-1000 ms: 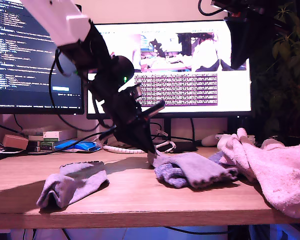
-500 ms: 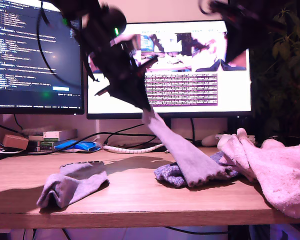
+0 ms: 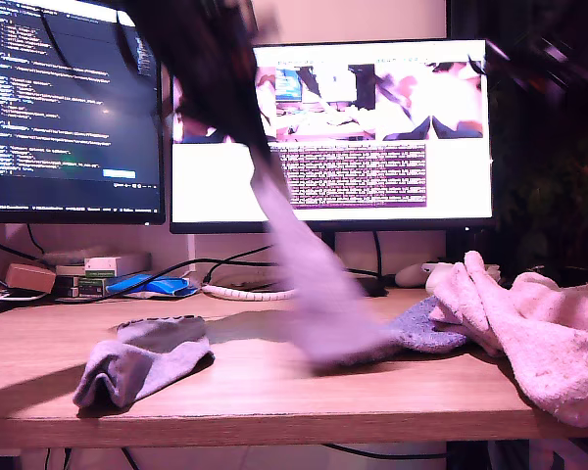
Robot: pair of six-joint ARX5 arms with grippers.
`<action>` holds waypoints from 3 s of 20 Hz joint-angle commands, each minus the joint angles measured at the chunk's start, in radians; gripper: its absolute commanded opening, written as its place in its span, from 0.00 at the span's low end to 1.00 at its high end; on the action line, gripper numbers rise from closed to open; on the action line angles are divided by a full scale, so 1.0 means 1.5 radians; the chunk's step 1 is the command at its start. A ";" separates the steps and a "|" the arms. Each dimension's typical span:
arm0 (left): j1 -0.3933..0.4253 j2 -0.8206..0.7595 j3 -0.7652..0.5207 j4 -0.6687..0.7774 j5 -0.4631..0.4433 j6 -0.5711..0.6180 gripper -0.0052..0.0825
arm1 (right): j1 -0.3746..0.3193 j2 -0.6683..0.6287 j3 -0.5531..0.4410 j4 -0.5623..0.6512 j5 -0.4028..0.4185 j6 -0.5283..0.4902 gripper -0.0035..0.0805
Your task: Pair up the socks based on colour and pattern, by placing them on top of one another
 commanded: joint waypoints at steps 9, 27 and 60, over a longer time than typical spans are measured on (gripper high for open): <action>-0.002 -0.070 0.001 -0.198 0.065 0.024 0.03 | -0.002 -0.008 -0.009 0.034 0.000 0.003 0.03; 0.110 0.061 -0.039 -0.113 -0.043 0.023 0.03 | -0.002 -0.008 -0.009 0.035 0.000 0.001 0.03; 0.179 0.146 -0.012 0.038 -0.086 0.130 0.03 | -0.001 -0.008 -0.009 0.038 -0.018 0.002 0.03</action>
